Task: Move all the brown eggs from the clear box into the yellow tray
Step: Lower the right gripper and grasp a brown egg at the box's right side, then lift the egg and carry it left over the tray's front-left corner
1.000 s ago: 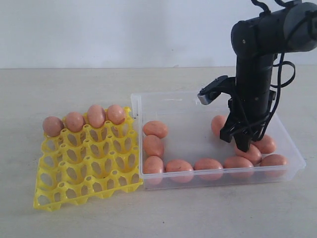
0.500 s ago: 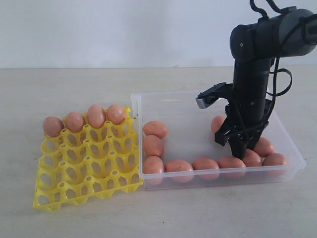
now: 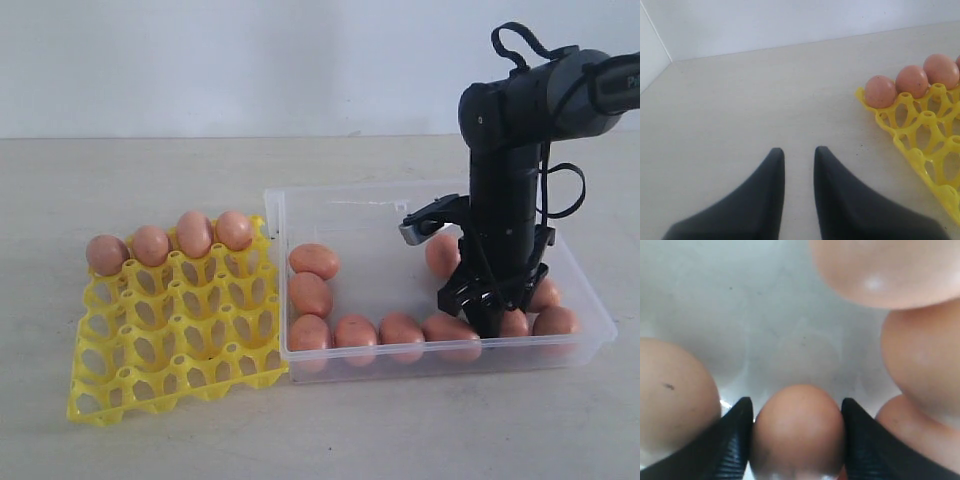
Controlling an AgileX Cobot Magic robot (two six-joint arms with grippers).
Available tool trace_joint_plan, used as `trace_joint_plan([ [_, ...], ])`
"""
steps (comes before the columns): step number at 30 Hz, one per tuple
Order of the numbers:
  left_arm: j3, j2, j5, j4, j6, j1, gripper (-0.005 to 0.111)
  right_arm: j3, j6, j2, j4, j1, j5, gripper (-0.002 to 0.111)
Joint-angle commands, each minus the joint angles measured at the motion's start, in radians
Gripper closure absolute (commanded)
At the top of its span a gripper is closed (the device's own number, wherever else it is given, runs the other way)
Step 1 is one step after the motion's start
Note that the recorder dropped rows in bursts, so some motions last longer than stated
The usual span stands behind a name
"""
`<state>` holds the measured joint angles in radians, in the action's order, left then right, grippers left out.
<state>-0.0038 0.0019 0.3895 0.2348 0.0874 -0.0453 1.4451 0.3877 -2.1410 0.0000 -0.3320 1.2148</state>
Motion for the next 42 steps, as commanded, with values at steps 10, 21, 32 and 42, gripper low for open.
trace_joint_plan([
  [10,0.004,-0.002,-0.007,-0.002,0.002,-0.002,0.085,-0.006,0.003,0.045,0.057,0.003,0.006,0.108],
  [21,0.004,-0.002,-0.007,-0.002,0.002,-0.002,0.085,-0.068,-0.004,0.339,0.596,-0.113,-0.573,0.108],
  [32,0.004,-0.002,-0.007,-0.002,0.002,-0.002,0.085,-0.211,0.023,0.334,0.624,-0.650,-1.450,0.108],
  [42,0.004,-0.002,-0.007,-0.002,0.002,-0.002,0.085,0.275,-0.515,0.044,0.107,-0.612,-1.180,0.109],
])
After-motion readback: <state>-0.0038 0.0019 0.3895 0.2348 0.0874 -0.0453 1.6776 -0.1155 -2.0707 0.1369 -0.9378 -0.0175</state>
